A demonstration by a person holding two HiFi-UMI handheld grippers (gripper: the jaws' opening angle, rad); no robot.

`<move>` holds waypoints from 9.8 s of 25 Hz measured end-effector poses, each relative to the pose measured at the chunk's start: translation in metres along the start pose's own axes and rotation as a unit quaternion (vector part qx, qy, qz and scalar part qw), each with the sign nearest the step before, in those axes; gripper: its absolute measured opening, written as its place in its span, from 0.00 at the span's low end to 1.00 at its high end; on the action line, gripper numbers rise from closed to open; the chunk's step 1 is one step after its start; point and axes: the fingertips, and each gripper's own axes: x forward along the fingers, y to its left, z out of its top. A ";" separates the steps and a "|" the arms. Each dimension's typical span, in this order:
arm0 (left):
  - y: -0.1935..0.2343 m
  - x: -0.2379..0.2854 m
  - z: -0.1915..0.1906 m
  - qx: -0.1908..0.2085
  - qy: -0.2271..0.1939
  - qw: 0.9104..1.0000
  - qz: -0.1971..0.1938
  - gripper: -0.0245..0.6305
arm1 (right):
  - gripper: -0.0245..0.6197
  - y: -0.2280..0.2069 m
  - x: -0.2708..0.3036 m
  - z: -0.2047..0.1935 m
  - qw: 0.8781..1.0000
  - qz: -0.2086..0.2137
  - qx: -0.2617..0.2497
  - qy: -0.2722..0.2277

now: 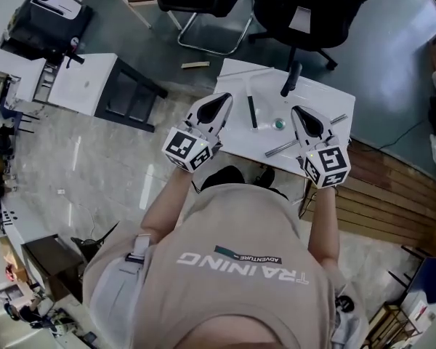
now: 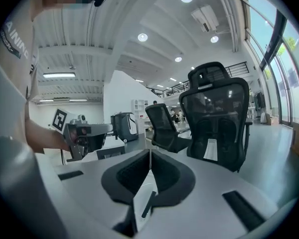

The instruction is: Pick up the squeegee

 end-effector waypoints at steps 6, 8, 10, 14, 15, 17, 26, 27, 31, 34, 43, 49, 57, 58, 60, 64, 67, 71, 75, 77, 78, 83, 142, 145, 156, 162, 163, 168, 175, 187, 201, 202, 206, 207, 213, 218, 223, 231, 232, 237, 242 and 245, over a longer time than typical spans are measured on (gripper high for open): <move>0.021 0.007 -0.002 -0.013 0.003 1.000 0.010 0.05 | 0.09 0.003 0.058 -0.034 0.999 0.007 0.033 0.039; 0.028 0.006 0.000 -0.015 -0.003 1.000 0.013 0.05 | 0.09 0.010 0.077 -0.048 0.998 0.017 0.039 0.056; 0.037 0.002 0.001 -0.017 -0.005 1.000 0.016 0.05 | 0.09 0.018 0.096 -0.068 0.996 0.024 0.049 0.076; 0.049 -0.015 -0.001 -0.019 0.004 1.000 0.023 0.05 | 0.11 0.027 0.133 -0.115 0.989 0.020 0.076 0.127; 0.053 -0.021 -0.003 -0.016 0.009 1.000 0.024 0.05 | 0.25 0.030 0.143 -0.128 0.987 0.018 0.081 0.140; 0.063 -0.032 -0.006 -0.011 0.020 0.999 0.028 0.05 | 0.29 0.035 0.161 -0.151 0.983 0.013 0.087 0.160; 0.101 -0.056 -0.006 0.010 0.051 0.998 0.025 0.05 | 0.29 0.004 0.219 -0.241 0.963 -0.077 0.094 0.240; 0.106 -0.056 -0.006 0.012 0.053 0.998 0.025 0.05 | 0.29 0.002 0.223 -0.248 0.961 -0.079 0.098 0.248; 0.119 -0.051 -0.007 0.016 0.055 0.998 0.021 0.05 | 0.29 -0.006 0.234 -0.270 0.953 -0.084 0.111 0.269; 0.124 -0.048 -0.008 0.012 0.056 0.998 0.015 0.05 | 0.29 -0.007 0.241 -0.282 0.948 -0.087 0.112 0.283; 0.147 -0.048 -0.014 0.012 0.070 0.997 0.014 0.05 | 0.29 -0.012 0.263 -0.308 0.937 -0.095 0.086 0.325; 0.164 -0.050 -0.016 0.012 0.071 0.997 0.018 0.05 | 0.29 -0.009 0.264 -0.317 0.937 -0.098 0.068 0.328; 0.171 -0.043 -0.014 0.015 0.067 0.998 0.005 0.05 | 0.20 -0.003 0.267 -0.319 0.942 -0.085 0.099 0.309; 0.171 -0.042 -0.013 0.015 0.067 0.998 0.003 0.05 | 0.19 -0.003 0.266 -0.319 0.942 -0.084 0.105 0.308; 0.171 -0.040 -0.012 0.016 0.064 0.998 0.000 0.05 | 0.19 -0.002 0.266 -0.319 0.941 -0.081 0.110 0.311; 0.169 -0.039 -0.009 0.018 0.059 0.998 -0.004 0.05 | 0.18 -0.001 0.265 -0.307 0.944 -0.073 0.097 0.307; 0.170 -0.041 -0.009 0.016 0.053 0.998 -0.002 0.05 | 0.18 0.001 0.266 -0.298 0.947 -0.070 0.099 0.296; 0.171 -0.045 -0.007 0.010 0.046 0.999 0.001 0.05 | 0.18 0.001 0.258 -0.274 0.952 -0.073 0.094 0.281; 0.168 -0.046 -0.006 0.009 0.046 0.999 0.000 0.05 | 0.17 -0.002 0.247 -0.248 0.960 -0.079 0.088 0.255; 0.167 -0.046 -0.007 0.004 0.043 0.999 0.000 0.05 | 0.17 -0.003 0.242 -0.237 0.963 -0.082 0.087 0.241; 0.167 -0.046 -0.007 0.002 0.040 0.999 0.001 0.05 | 0.17 -0.003 0.240 -0.231 0.965 -0.083 0.086 0.234; 0.161 -0.043 -0.005 0.002 0.029 1.000 -0.003 0.05 | 0.17 -0.004 0.219 -0.181 0.977 -0.094 0.070 0.177; 0.065 0.031 0.059 0.030 -0.061 0.996 -0.053 0.05 | 0.17 -0.057 -0.028 0.150 0.973 -0.193 -0.051 -0.115; 0.061 0.040 0.072 0.036 -0.061 0.996 -0.058 0.05 | 0.17 -0.060 -0.031 0.151 0.972 -0.198 -0.054 -0.111; 0.056 0.068 0.108 0.030 -0.047 0.997 -0.050 0.05 | 0.17 -0.067 -0.045 0.159 0.967 -0.223 -0.065 -0.108; 0.055 0.078 0.127 0.034 -0.054 0.997 -0.035 0.05 | 0.17 -0.071 -0.050 0.158 0.966 -0.226 -0.062 -0.111; 0.055 0.079 0.130 0.037 -0.054 0.997 -0.031 0.05 | 0.17 -0.071 -0.050 0.159 0.966 -0.225 -0.062 -0.113; 0.048 0.082 0.139 0.045 -0.053 0.997 -0.022 0.05 | 0.17 -0.071 -0.051 0.167 0.965 -0.224 -0.060 -0.121; 0.035 0.088 0.140 0.041 -0.051 0.998 -0.006 0.05 | 0.17 -0.075 -0.043 0.169 0.966 -0.220 -0.052 -0.122; 0.033 0.096 0.128 0.037 -0.047 0.998 0.002 0.05 | 0.17 -0.078 -0.026 0.170 0.970 -0.201 -0.057 -0.122; 0.029 0.097 0.132 0.042 -0.049 0.998 0.000 0.05 | 0.17 -0.078 -0.023 0.172 0.971 -0.198 -0.048 -0.128; 0.028 0.097 0.132 0.042 -0.049 0.998 -0.001 0.05 | 0.17 -0.077 -0.023 0.172 0.971 -0.198 -0.047 -0.129; 0.025 0.097 0.131 0.041 -0.050 0.998 -0.004 0.05 | 0.17 -0.076 -0.025 0.172 0.971 -0.197 -0.047 -0.129; 0.024 0.097 0.131 0.041 -0.049 0.998 -0.005 0.05 | 0.17 -0.075 -0.026 0.172 0.971 -0.197 -0.047 -0.129; 0.020 0.094 0.131 0.049 -0.052 0.997 -0.010 0.05 | 0.17 -0.070 -0.023 0.172 0.971 -0.192 -0.051 -0.129; 0.020 0.092 0.135 0.056 -0.053 0.997 -0.011 0.05 | 0.17 -0.067 -0.021 0.174 0.972 -0.190 -0.052 -0.129; 0.022 0.089 0.136 0.054 -0.056 0.997 -0.010 0.05 | 0.17 -0.063 -0.018 0.175 0.972 -0.187 -0.054 -0.129; 0.023 0.089 0.129 0.053 -0.049 0.997 -0.014 0.05 | 0.17 -0.062 -0.016 0.171 0.974 -0.184 -0.049 -0.126; 0.023 0.088 0.129 0.053 -0.049 0.997 -0.013 0.05 | 0.17 -0.061 -0.015 0.171 0.974 -0.183 -0.049 -0.125; 0.023 0.088 0.134 0.056 -0.053 0.997 -0.014 0.05 | 0.17 -0.060 -0.016 0.174 0.974 -0.182 -0.050 -0.128; 0.024 0.089 0.131 0.059 -0.050 0.997 -0.013 0.05 | 0.17 -0.062 -0.012 0.171 0.974 -0.182 -0.047 -0.124; 0.025 0.089 0.129 0.058 -0.050 0.997 -0.013 0.05 | 0.17 -0.062 -0.012 0.169 0.974 -0.183 -0.046 -0.123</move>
